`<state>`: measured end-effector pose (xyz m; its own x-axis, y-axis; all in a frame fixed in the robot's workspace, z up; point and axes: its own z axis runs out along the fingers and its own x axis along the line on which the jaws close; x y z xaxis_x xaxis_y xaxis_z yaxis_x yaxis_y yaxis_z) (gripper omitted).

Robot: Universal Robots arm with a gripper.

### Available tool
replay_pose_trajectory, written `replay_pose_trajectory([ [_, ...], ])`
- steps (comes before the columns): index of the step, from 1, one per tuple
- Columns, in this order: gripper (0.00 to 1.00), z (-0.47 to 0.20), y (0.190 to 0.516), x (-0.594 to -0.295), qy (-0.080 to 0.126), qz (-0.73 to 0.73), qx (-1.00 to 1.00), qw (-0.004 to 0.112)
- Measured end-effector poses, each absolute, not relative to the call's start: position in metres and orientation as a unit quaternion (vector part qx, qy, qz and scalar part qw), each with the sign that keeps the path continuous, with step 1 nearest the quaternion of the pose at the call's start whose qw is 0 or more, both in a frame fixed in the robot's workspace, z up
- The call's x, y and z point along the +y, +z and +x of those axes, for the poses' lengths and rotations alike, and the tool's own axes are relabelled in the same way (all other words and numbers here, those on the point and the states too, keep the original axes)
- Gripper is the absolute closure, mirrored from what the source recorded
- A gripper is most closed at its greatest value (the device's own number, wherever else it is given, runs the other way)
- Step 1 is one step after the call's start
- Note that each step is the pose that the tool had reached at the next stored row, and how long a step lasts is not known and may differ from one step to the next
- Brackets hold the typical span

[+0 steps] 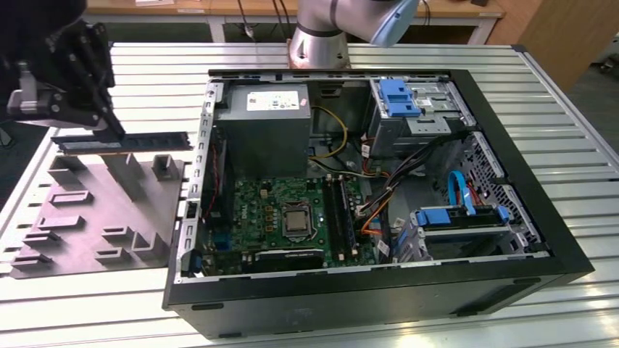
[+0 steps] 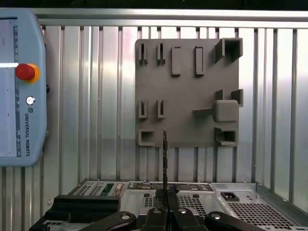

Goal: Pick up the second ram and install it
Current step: 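Pick up the second ram and move it above second insertion slot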

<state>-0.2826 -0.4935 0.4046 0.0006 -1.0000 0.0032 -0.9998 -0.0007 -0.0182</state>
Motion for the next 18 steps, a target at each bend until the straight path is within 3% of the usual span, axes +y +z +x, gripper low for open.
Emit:
replay_pose_trajectory([
  [18, 0.89, -0.205, 0.405, -0.494, -0.007, -0.707, 0.707, 0.005],
])
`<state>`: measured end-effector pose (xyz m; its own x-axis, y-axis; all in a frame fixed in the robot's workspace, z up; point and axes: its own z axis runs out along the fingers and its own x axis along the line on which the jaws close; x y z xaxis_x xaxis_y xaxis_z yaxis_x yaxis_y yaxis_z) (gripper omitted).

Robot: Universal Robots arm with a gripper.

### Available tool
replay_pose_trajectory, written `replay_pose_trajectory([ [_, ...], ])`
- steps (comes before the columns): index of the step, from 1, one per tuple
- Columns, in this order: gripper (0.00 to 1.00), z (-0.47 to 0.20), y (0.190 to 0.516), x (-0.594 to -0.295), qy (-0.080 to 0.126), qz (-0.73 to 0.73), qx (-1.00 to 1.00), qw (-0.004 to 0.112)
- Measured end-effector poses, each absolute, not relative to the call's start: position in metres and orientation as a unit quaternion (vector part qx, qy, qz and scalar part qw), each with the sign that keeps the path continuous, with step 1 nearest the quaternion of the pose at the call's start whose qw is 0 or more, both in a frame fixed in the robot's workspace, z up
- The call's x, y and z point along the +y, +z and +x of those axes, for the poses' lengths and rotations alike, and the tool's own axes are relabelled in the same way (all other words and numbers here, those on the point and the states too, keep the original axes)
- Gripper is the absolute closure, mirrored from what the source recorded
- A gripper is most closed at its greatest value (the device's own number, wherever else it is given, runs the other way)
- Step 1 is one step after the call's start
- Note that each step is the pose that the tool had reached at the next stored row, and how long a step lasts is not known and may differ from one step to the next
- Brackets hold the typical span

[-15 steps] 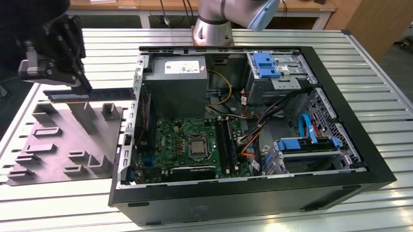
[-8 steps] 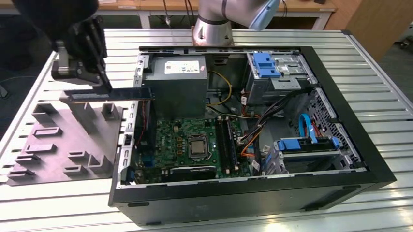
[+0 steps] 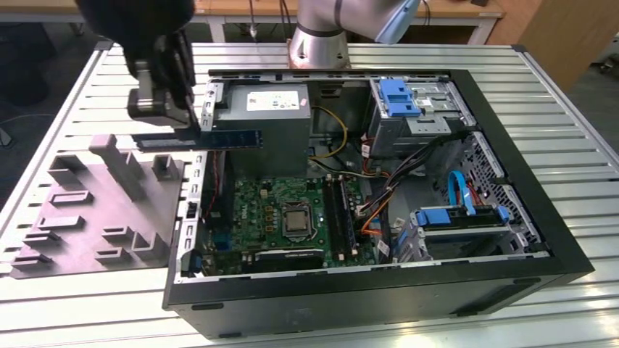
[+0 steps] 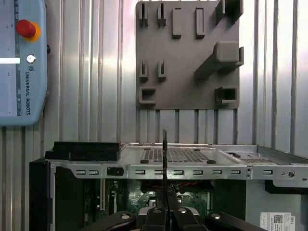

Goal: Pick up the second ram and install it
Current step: 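Pick up the second ram and move it above second insertion slot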

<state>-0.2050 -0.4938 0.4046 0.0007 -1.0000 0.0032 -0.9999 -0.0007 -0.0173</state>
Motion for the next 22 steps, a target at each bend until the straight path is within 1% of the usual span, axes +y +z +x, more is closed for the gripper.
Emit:
replay_pose_trajectory([
  [22, 0.89, -0.11, 0.405, -0.494, -0.007, -0.707, 0.707, 0.004],
])
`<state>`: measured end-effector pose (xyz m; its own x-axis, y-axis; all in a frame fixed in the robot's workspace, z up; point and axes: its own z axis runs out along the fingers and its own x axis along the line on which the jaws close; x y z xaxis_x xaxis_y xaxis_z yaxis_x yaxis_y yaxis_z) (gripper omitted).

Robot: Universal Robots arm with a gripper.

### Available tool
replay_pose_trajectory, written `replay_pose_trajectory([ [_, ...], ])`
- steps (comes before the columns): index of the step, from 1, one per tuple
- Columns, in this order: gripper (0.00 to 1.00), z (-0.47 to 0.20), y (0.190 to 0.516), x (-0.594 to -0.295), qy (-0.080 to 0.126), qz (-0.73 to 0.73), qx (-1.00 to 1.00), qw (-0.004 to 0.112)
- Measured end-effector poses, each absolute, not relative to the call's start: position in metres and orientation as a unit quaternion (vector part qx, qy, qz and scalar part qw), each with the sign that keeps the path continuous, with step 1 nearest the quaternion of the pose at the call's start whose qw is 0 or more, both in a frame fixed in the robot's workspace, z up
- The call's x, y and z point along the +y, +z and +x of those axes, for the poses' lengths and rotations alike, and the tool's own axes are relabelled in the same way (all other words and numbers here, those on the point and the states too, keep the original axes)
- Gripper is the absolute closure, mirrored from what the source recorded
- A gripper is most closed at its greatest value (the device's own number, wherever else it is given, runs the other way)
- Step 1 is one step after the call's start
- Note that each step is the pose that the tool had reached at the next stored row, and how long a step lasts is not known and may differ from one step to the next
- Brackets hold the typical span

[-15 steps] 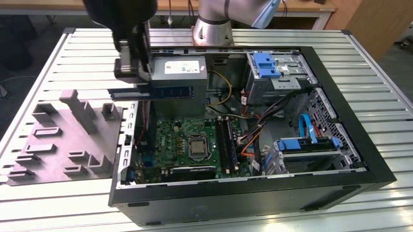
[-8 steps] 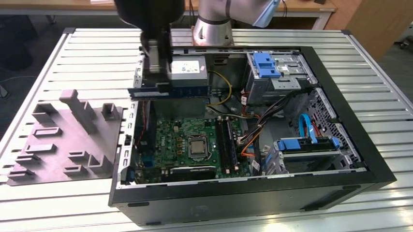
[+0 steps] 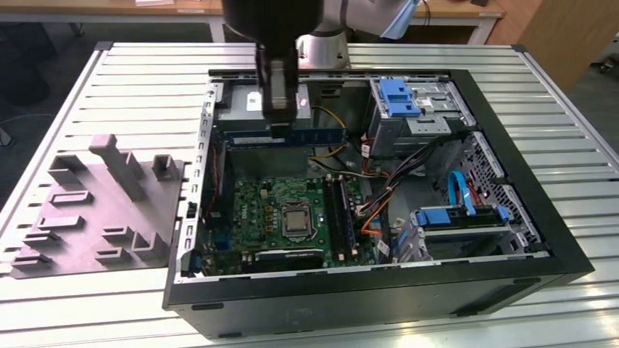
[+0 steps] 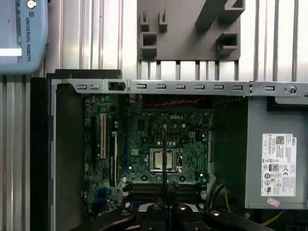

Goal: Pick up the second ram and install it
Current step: 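Pick up the second ram and move it above second insertion slot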

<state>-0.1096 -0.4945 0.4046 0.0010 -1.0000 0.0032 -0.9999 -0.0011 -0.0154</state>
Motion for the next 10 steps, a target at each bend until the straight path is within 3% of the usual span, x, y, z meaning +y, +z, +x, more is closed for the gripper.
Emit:
replay_pose_trajectory([
  [10, 0.89, -0.079, 0.405, -0.495, -0.006, -0.708, 0.707, 0.004],
])
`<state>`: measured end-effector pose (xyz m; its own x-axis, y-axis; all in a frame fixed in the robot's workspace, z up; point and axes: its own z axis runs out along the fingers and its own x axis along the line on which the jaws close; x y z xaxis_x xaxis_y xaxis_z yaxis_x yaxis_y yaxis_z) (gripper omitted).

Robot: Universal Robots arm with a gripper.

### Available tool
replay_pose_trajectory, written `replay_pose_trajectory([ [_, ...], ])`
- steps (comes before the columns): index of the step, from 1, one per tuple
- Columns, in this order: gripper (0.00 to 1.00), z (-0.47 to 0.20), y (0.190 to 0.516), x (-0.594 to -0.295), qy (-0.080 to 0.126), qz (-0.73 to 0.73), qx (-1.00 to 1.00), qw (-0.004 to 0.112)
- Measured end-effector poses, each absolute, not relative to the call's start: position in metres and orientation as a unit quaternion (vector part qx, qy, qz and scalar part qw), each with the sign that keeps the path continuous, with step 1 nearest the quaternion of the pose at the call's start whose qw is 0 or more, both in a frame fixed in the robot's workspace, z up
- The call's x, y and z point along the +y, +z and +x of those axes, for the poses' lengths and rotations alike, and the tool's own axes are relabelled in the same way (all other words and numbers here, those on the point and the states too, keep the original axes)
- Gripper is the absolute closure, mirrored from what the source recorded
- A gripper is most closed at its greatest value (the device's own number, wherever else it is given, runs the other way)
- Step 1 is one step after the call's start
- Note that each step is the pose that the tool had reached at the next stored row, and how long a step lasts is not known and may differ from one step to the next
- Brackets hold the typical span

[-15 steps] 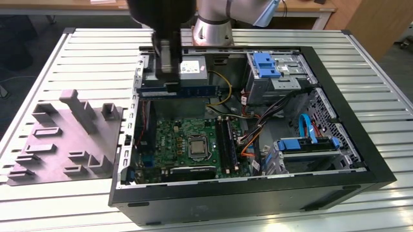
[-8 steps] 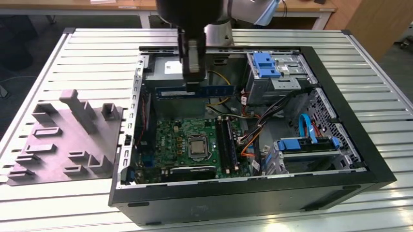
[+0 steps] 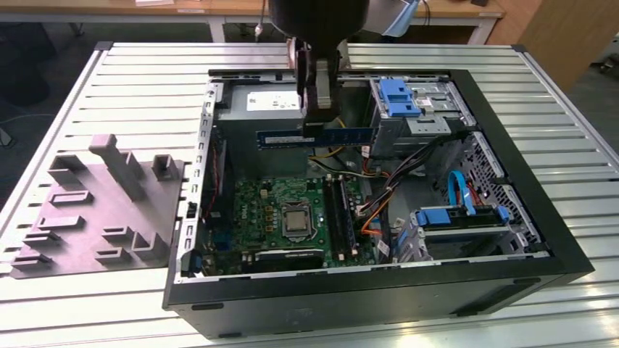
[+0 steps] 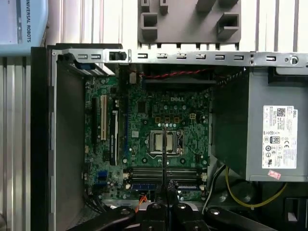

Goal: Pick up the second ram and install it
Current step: 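Pick up the second ram and move it above second insertion slot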

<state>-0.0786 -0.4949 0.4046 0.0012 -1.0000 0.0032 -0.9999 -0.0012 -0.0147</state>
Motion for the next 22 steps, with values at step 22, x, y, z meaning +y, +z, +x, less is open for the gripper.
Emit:
replay_pose_trajectory([
  [22, 0.89, -0.079, 0.371, -0.495, -0.002, -0.708, 0.707, 0.008],
])
